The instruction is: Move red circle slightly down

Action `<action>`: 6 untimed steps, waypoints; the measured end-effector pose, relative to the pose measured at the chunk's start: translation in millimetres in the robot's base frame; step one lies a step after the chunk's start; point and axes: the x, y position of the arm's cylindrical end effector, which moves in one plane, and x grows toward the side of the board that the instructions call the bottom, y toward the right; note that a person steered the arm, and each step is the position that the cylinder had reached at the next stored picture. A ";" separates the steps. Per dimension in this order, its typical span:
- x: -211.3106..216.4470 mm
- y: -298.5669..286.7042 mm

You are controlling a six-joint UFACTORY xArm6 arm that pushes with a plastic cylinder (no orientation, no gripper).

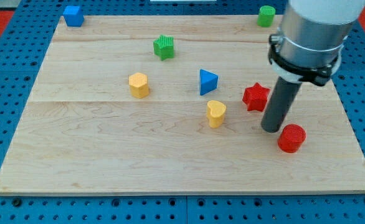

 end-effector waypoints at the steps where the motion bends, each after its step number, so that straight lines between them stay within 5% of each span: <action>1: 0.0 -22.3; 6: 13.1 28.2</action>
